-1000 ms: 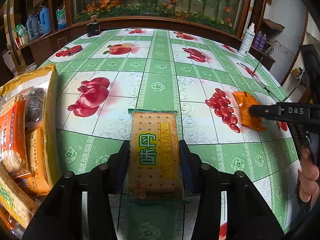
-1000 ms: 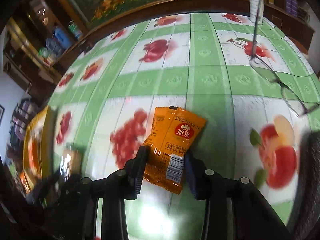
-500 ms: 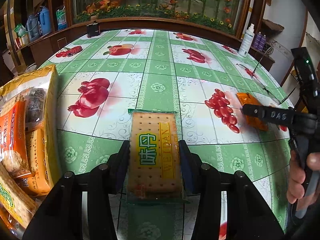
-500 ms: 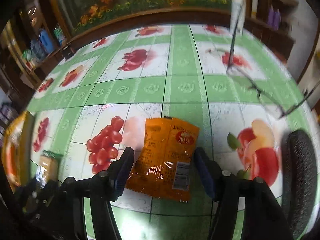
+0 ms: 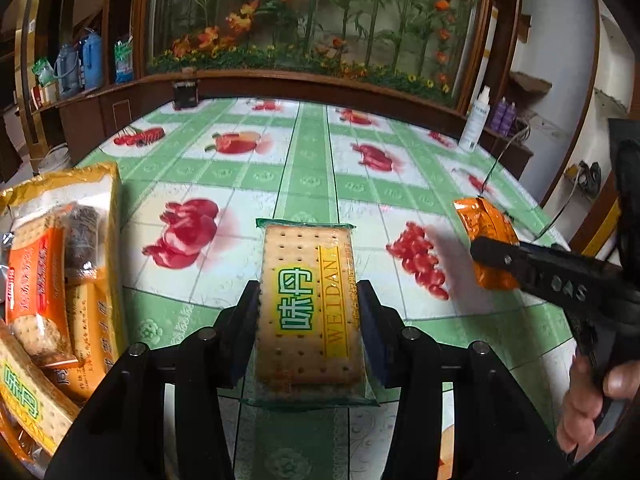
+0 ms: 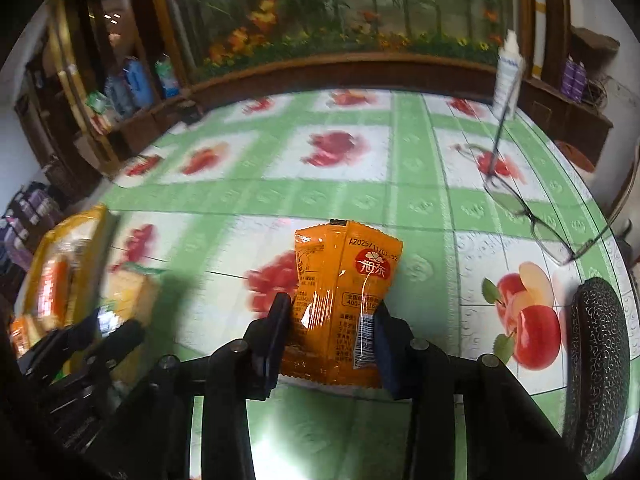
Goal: Organize snacks
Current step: 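Lift the WEIDAN pack and orange packet up from the table with both grippers, then carry the WEIDAN pack and orange packet over the yellow tray with both grippers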
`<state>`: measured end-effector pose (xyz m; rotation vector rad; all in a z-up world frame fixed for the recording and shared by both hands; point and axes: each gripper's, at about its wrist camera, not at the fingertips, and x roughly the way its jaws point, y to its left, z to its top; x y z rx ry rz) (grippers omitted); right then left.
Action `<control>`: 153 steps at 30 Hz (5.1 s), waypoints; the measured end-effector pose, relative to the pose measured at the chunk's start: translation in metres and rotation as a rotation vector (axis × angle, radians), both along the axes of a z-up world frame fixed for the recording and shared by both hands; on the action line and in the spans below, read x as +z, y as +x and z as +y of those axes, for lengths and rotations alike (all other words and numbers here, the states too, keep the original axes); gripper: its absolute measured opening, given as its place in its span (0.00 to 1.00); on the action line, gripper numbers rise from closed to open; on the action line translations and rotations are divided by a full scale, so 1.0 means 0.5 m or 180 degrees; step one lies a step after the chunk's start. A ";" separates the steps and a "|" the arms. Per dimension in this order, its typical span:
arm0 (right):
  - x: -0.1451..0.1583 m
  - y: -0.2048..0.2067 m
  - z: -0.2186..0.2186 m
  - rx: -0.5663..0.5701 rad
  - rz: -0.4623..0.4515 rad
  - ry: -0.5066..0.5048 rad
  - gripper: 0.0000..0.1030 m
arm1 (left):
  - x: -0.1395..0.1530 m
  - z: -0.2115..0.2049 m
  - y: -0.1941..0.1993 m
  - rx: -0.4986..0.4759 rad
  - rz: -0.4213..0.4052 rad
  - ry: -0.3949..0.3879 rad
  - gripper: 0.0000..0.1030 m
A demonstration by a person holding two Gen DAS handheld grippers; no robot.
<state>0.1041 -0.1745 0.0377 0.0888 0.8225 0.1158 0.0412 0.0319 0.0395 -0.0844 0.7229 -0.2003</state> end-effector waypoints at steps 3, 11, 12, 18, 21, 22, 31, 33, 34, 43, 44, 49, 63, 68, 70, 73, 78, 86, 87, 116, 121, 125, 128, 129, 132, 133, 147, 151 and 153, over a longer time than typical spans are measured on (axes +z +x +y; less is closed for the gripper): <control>0.016 -0.026 0.012 0.0049 -0.0096 0.0031 0.39 | 0.012 0.003 -0.007 0.0021 -0.0133 -0.0033 0.44; 0.030 -0.070 0.033 0.0143 -0.0279 0.0057 0.39 | 0.043 -0.003 -0.038 0.0064 -0.0619 0.0072 0.44; 0.031 -0.074 0.036 0.0150 -0.0327 0.0026 0.39 | 0.046 -0.005 -0.043 0.0072 -0.0690 0.0105 0.44; 0.039 -0.087 0.048 0.0186 -0.0516 -0.0100 0.39 | 0.061 -0.019 -0.065 0.0077 -0.1024 0.0281 0.44; 0.046 -0.092 0.046 0.0169 -0.0609 -0.0123 0.39 | 0.071 -0.022 -0.082 0.0106 -0.1253 0.0359 0.44; 0.049 -0.094 0.046 0.0163 -0.0637 -0.0123 0.39 | 0.074 -0.023 -0.088 0.0131 -0.1347 0.0392 0.44; 0.059 -0.101 0.044 0.0153 -0.0735 -0.0110 0.39 | 0.089 -0.036 -0.134 0.0180 -0.2007 0.0649 0.44; 0.061 -0.103 0.044 0.0148 -0.0758 -0.0111 0.39 | 0.091 -0.034 -0.140 0.0167 -0.2080 0.0641 0.44; 0.062 -0.104 0.044 0.0153 -0.0768 -0.0106 0.39 | 0.092 -0.032 -0.142 0.0176 -0.2107 0.0646 0.44; 0.063 -0.109 0.049 0.0174 -0.0788 -0.0112 0.39 | 0.093 -0.033 -0.152 0.0202 -0.2192 0.0656 0.44; 0.063 -0.110 0.051 0.0172 -0.0790 -0.0114 0.39 | 0.093 -0.035 -0.151 0.0183 -0.2169 0.0658 0.44; 0.060 -0.102 0.041 0.0102 -0.0695 -0.0012 0.39 | 0.090 0.017 -0.090 0.0076 -0.1380 0.0047 0.45; 0.058 -0.077 -0.029 -0.0071 -0.0510 0.0350 0.39 | 0.025 0.028 -0.022 -0.0187 0.0520 0.0101 0.59; 0.062 -0.084 -0.025 -0.0035 -0.0532 0.0371 0.39 | -0.031 0.012 -0.009 -0.0070 0.0851 0.0410 0.59; 0.063 -0.086 -0.018 -0.0009 -0.0534 0.0361 0.39 | -0.045 0.006 -0.006 -0.0086 0.0916 0.0417 0.59; 0.065 -0.089 -0.014 0.0020 -0.0533 0.0372 0.39 | -0.042 -0.019 -0.012 -0.0078 0.0727 0.0585 0.50; 0.070 -0.094 -0.010 0.0040 -0.0573 0.0392 0.39 | -0.039 -0.036 -0.031 -0.0081 0.0616 0.0593 0.43; 0.067 -0.099 -0.004 0.0028 -0.0639 0.0301 0.39 | -0.022 -0.007 -0.046 -0.0136 0.0589 0.0217 0.43; 0.065 -0.099 -0.003 0.0031 -0.0633 0.0299 0.39 | -0.018 -0.004 -0.048 -0.0132 0.0578 0.0173 0.43; 0.062 -0.104 0.017 0.0084 -0.0672 0.0195 0.39 | 0.085 0.102 -0.131 0.0079 0.0157 -0.0281 0.43; 0.062 -0.107 0.020 0.0104 -0.0678 0.0199 0.39 | 0.092 0.126 -0.142 0.0155 0.0107 -0.0292 0.43; 0.060 -0.110 0.029 0.0151 -0.0675 0.0181 0.39 | 0.094 0.149 -0.148 0.0234 0.0080 -0.0319 0.43; 0.059 -0.115 0.038 0.0199 -0.0676 0.0169 0.39 | 0.095 0.165 -0.151 0.0286 0.0066 -0.0332 0.43; 0.059 -0.116 0.041 0.0212 -0.0677 0.0166 0.39 | 0.096 0.169 -0.152 0.0301 0.0061 -0.0334 0.43; 0.057 -0.120 0.051 0.0254 -0.0673 0.0164 0.39 | 0.096 0.184 -0.155 0.0351 0.0050 -0.0347 0.43; 0.057 -0.121 0.054 0.0265 -0.0673 0.0160 0.39 | 0.095 0.191 -0.156 0.0373 0.0047 -0.0357 0.43; 0.061 -0.152 0.151 0.0654 -0.0592 0.0273 0.39 | 0.077 0.280 -0.181 0.0683 -0.0002 -0.0393 0.43; 0.068 -0.166 0.204 0.0870 -0.0585 0.0318 0.39 | 0.063 0.315 -0.188 0.0803 0.0017 -0.0374 0.43; 0.070 -0.168 0.233 0.0977 -0.0548 0.0374 0.39 | 0.052 0.328 -0.187 0.0868 0.0043 -0.0347 0.43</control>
